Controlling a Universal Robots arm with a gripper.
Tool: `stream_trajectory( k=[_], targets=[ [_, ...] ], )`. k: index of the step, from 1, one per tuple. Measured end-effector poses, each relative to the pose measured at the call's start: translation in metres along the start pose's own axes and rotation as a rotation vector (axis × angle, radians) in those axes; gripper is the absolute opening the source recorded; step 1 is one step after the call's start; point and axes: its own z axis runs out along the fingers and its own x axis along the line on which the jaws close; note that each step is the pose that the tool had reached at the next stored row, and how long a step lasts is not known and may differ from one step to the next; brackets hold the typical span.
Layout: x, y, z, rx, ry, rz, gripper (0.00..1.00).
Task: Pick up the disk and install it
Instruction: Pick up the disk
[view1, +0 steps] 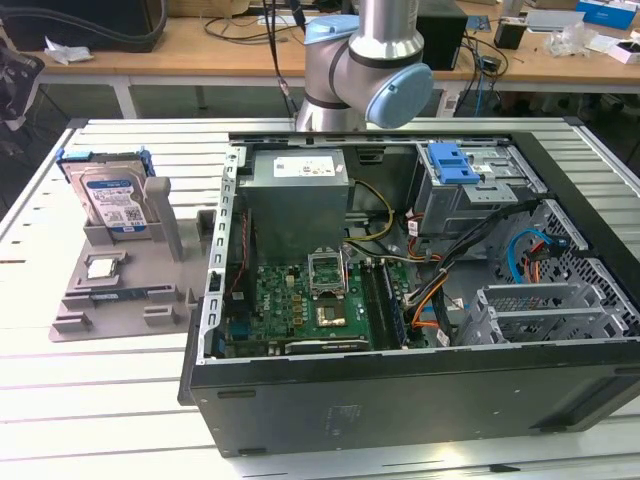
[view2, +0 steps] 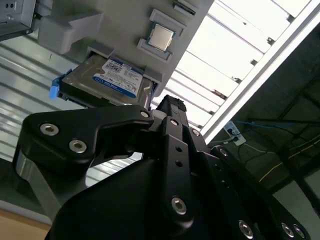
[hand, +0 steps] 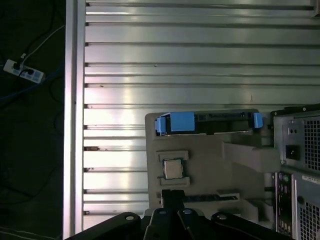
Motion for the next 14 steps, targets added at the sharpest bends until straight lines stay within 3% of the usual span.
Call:
stream_trajectory(
  k=[5,9,13,14],
  targets=[
    [0.0,0.0,0.0,-0.0017,0.0033,-0.078,0.11],
    [-0.0001,0.0,0.0,-0.0039,0.0073,-0.169,0.11],
    [-0.0003,0.0,0.0,-0.0068,0.0126,-0.293,0.11],
    [-0.0004,0.0,0.0,-0.0079,0.0148,-0.344,0.11]
  ],
)
